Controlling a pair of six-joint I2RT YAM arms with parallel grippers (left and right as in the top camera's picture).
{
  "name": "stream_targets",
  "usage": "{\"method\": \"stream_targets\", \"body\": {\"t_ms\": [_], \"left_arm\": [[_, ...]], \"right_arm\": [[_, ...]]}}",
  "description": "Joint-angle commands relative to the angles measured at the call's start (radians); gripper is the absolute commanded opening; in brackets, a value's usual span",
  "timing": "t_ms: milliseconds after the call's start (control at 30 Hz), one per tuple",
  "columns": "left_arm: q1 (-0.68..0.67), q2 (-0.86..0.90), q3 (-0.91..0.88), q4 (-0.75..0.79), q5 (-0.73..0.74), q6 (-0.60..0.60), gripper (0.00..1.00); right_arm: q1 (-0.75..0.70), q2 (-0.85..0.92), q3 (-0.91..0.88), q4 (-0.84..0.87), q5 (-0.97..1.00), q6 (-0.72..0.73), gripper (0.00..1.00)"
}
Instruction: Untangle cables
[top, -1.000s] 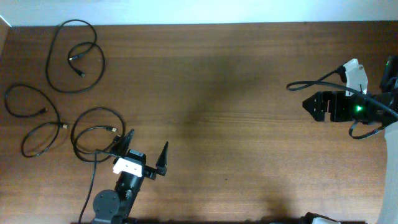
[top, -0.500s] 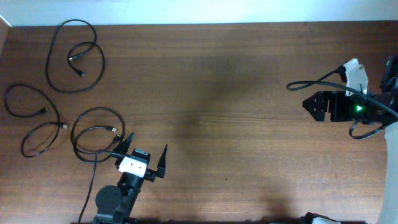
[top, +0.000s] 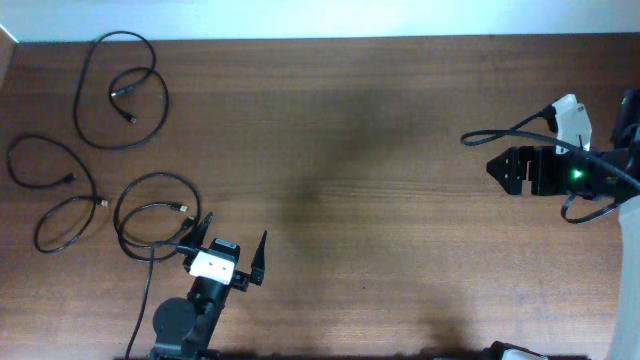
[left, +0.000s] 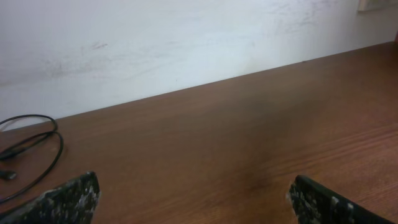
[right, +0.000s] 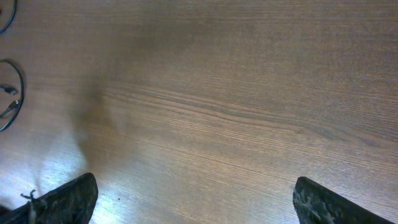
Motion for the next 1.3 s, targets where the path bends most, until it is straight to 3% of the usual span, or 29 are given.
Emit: {"method": "stream_targets", "body": {"t_ms": [0, 1267], "left_arm": [[0.006, -0.010, -0.006, -0.002, -0.008, 0.020, 0.99], [0.006, -0.010, -0.006, -0.002, -0.008, 0.020, 0.99]], "right_arm": [[-0.004, -0.003, 0.013, 0.000, -0.019, -0.011, 0.99], [-0.004, 0.029, 0.013, 0.000, -0.019, -0.011, 0.99]]}}
